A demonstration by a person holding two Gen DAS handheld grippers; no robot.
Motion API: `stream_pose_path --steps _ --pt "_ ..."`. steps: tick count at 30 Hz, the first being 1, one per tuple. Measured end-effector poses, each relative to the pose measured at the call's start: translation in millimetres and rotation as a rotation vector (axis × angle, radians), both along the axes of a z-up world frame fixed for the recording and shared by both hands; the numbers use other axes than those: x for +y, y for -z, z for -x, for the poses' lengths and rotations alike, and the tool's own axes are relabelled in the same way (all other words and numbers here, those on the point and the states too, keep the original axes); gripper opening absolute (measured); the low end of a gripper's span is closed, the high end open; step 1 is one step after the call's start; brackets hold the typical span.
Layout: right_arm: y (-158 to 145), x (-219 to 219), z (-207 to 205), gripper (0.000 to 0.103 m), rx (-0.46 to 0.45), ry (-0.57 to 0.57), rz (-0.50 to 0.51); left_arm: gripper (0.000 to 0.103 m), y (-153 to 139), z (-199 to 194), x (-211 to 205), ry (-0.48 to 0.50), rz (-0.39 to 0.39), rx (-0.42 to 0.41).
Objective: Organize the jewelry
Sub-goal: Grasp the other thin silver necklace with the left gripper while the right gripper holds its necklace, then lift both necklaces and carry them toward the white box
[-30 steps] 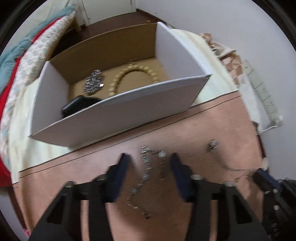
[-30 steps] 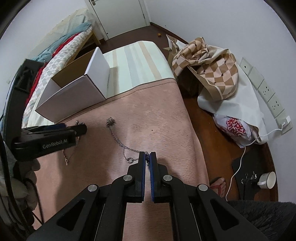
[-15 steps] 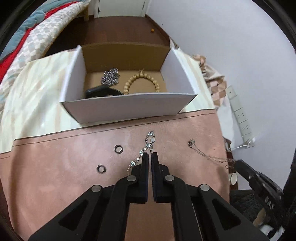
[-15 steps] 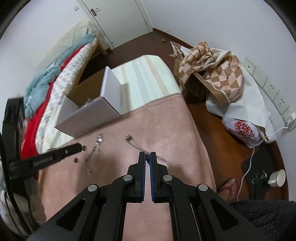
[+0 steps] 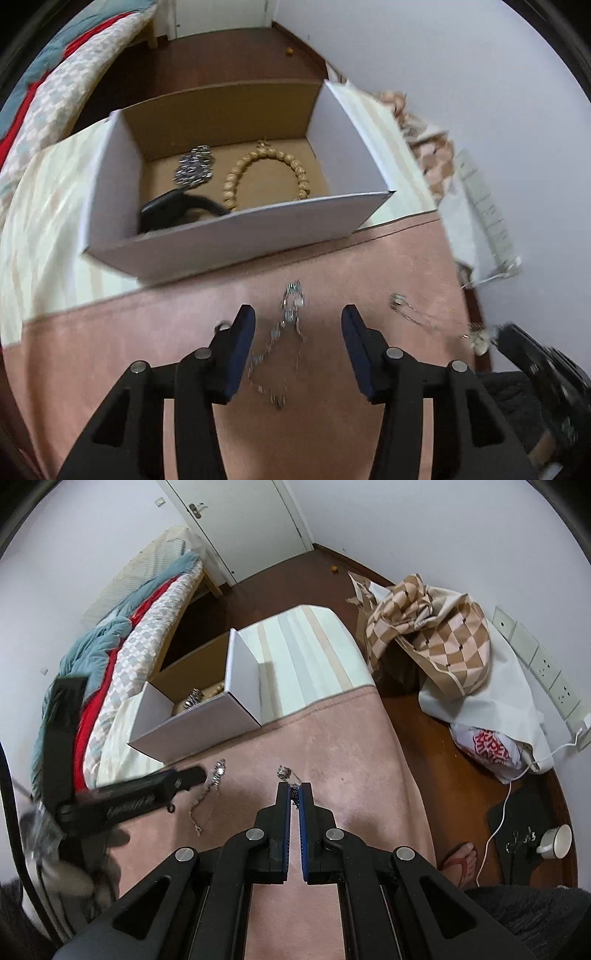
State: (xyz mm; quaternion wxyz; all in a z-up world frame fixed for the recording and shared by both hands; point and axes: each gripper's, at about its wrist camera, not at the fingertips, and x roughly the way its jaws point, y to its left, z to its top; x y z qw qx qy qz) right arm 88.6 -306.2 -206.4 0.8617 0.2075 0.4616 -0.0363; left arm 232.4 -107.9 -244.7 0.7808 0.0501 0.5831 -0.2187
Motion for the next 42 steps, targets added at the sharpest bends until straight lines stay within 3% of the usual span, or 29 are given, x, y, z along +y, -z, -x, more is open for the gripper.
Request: stream_pose_path --steps 5,8,9,10,13,17,28,36,42 --pt "6 -9 -1 0.004 0.007 0.021 -0.005 0.045 24 -5 -26 0.084 -0.122 0.033" --pt "6 -14 -2 0.004 0.006 0.031 -0.010 0.043 23 0 -35 0.126 -0.145 -0.007" --pt "7 -16 -3 0.004 0.004 0.034 -0.010 0.034 23 2 -36 0.129 -0.138 -0.019" --pt "7 -17 -3 0.004 0.004 0.036 -0.012 0.005 22 3 -35 0.130 -0.132 -0.034" --pt "8 -19 -3 0.004 0.003 0.041 -0.020 0.004 21 1 -26 0.101 -0.056 0.013" --pt "3 -17 -3 0.004 -0.005 0.037 -0.021 0.000 13 10 -8 0.049 0.002 0.013" --pt "-28 -9 1 0.004 -0.065 0.014 -0.045 0.000 -53 37 47 -0.052 0.175 -0.042" --pt "-74 12 -11 0.004 -0.130 -0.057 -0.040 0.000 -108 30 58 -0.069 0.263 -0.110" --pt "-132 32 -48 0.004 -0.214 -0.147 0.001 0.000 -152 4 63 -0.070 0.279 -0.193"
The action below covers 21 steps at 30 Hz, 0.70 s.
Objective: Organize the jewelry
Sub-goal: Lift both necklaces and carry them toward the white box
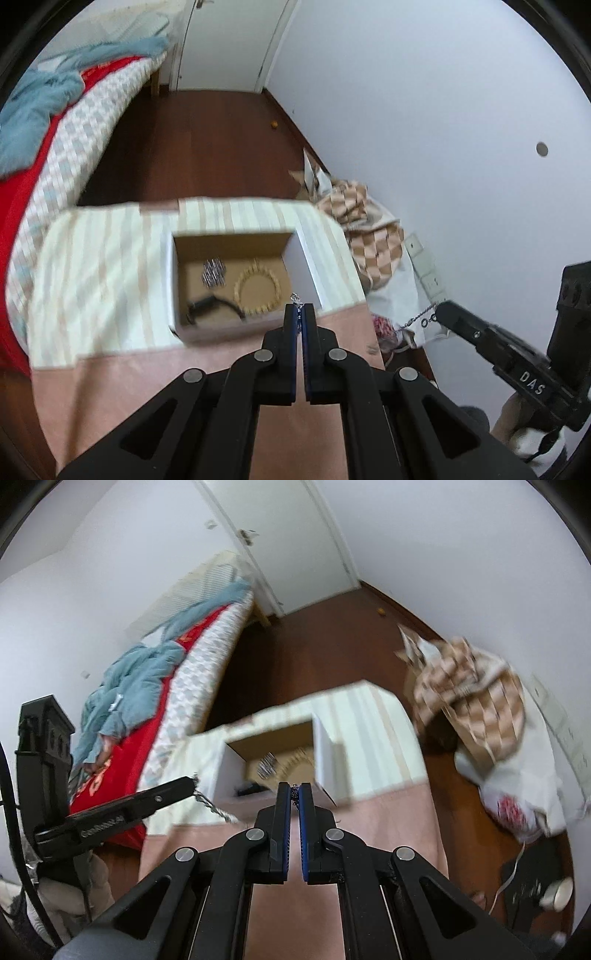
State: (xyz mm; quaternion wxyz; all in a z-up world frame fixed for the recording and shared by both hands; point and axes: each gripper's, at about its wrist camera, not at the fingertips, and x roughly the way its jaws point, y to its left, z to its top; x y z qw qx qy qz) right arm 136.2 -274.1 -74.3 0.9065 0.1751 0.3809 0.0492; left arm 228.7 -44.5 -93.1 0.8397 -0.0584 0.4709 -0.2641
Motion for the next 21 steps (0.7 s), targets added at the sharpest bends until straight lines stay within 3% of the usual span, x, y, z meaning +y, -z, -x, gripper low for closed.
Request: stream_pose_path --steps 4,8,16,21 --pt "-17 16 -41 0.004 -0.010 -0.056 0.059 0.000 -9 -28 7 -0.031 -0.021 -0.032" --pt "-14 33 -87 0.004 0.030 -0.103 0.118 0.000 -2 -51 13 -0.057 -0.056 -0.031" --pt "39 54 -166 0.004 0.171 -0.148 0.276 0.000 53 -103 10 -0.096 -0.158 0.042" --pt "70 56 -194 0.004 0.241 -0.154 0.318 0.000 74 -121 11 -0.108 -0.182 0.089"
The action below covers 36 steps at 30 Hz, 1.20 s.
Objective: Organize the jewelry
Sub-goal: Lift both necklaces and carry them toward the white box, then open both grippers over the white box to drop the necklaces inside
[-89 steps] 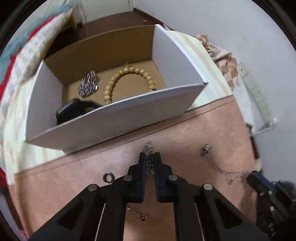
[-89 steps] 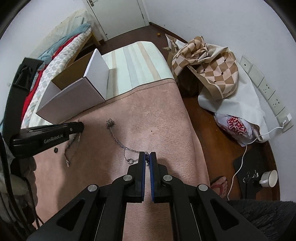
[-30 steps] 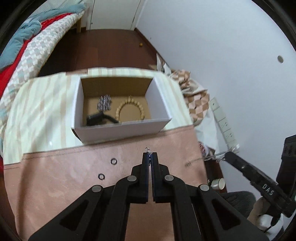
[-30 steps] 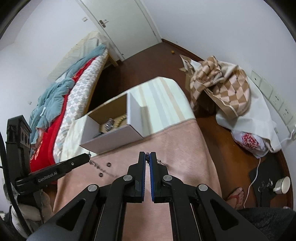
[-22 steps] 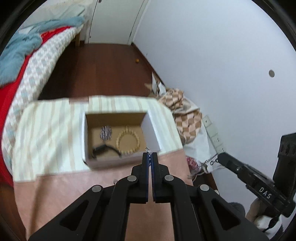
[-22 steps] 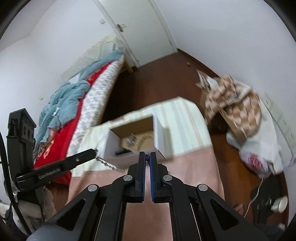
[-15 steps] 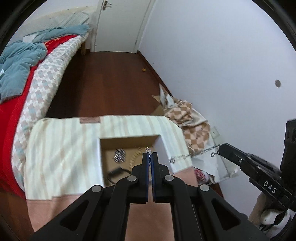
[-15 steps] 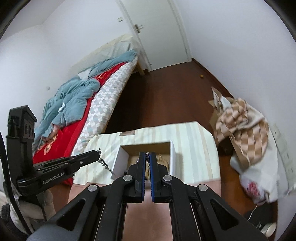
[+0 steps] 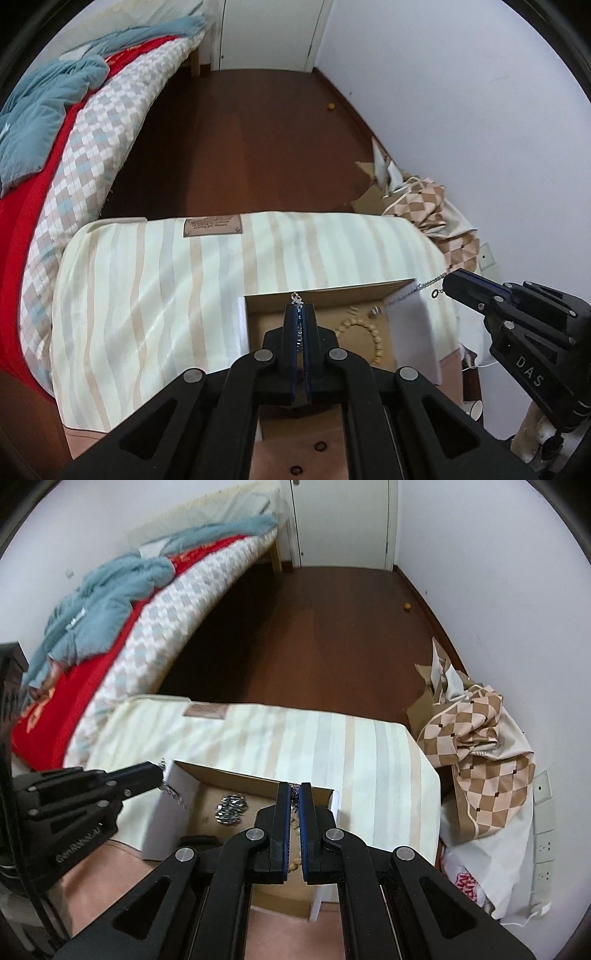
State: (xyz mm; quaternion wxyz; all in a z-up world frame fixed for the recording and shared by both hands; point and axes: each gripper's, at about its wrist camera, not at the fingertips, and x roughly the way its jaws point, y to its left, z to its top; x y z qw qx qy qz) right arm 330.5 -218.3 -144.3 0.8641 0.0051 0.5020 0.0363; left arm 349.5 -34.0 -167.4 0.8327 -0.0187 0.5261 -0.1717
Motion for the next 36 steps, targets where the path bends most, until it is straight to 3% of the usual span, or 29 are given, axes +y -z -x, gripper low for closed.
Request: stream_pose_path --steps 4,9,10,11,12,13,14,15,17,18,19,20,21,25,36 --pt "17 -4 -12 0.005 0.068 0.014 -0.007 0.005 6 -6 0 -0.035 -0.047 0.027" --pt "26 -11 -13 0.007 0.118 0.046 -0.031 0.009 -2 -4 2 -0.083 -0.102 -0.004" --pt "25 -14 -12 0.013 0.119 0.054 -0.034 0.012 -4 -4 3 -0.089 -0.104 -0.007" --pt "24 -15 -10 0.025 0.119 0.061 -0.038 0.015 -6 -3 3 -0.091 -0.107 -0.012" --pt "22 -17 -8 0.034 0.118 0.067 -0.051 0.027 -10 -1 5 -0.099 -0.116 -0.021" --pt "19 -19 -4 0.050 0.114 0.071 -0.065 0.051 -13 0 6 -0.107 -0.121 -0.030" --pt "16 -19 -2 0.057 0.109 0.074 -0.067 0.065 -16 2 7 -0.116 -0.123 -0.040" --pt "13 -19 2 0.057 0.104 0.076 -0.070 0.083 -19 4 10 -0.126 -0.120 -0.053" --pt "8 -19 10 0.058 0.100 0.081 -0.059 0.084 -26 11 15 -0.144 -0.122 -0.084" --pt "7 -19 14 0.067 0.099 0.084 -0.052 0.085 -28 14 17 -0.148 -0.131 -0.089" --pt "7 -18 20 0.073 0.097 0.086 -0.045 0.090 -29 19 19 -0.154 -0.149 -0.096" --pt "8 -17 24 0.086 0.097 0.088 -0.036 0.095 -29 23 19 -0.159 -0.160 -0.103" --pt "9 -17 30 0.091 0.098 0.094 -0.023 0.103 -29 28 21 -0.164 -0.172 -0.112" --pt "20 -13 49 0.102 0.119 0.117 0.014 0.103 -24 48 25 -0.182 -0.218 -0.133" --pt "5 -9 82 0.102 0.071 0.149 0.066 0.103 -23 83 33 -0.196 -0.246 -0.125"
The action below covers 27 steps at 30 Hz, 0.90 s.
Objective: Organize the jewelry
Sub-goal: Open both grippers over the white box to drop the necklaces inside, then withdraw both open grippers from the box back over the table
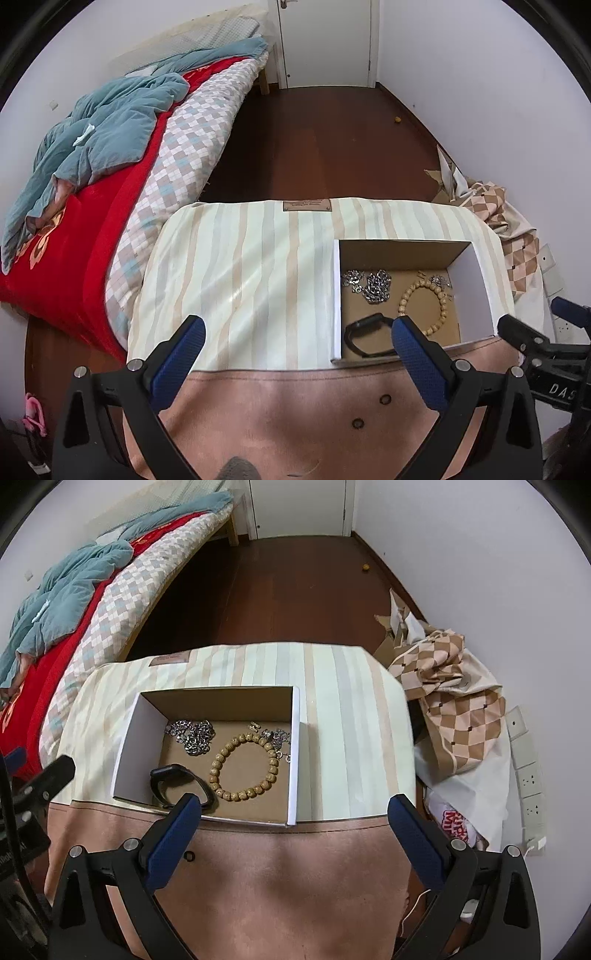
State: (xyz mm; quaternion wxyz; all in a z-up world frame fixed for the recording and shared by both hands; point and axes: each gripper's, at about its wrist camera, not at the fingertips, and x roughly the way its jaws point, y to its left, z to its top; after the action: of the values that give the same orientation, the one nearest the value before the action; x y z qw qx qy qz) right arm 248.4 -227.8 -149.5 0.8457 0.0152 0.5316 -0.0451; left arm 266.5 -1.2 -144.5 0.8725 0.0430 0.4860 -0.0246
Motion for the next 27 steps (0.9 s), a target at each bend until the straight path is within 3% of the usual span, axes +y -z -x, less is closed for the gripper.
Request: stream_pose_path --steps 5,10,27 --pt "-22 1 16 0.102 -0.044 0.003 0.010 0.103 -15 19 3 -0.013 0.005 -0.035" --pt "-48 5 39 0.102 -0.106 0.008 0.035 0.103 -34 43 1 -0.017 -0.037 -0.102" --pt "-122 22 127 0.102 -0.271 0.015 0.051 0.103 -103 119 12 -0.020 0.023 -0.233"
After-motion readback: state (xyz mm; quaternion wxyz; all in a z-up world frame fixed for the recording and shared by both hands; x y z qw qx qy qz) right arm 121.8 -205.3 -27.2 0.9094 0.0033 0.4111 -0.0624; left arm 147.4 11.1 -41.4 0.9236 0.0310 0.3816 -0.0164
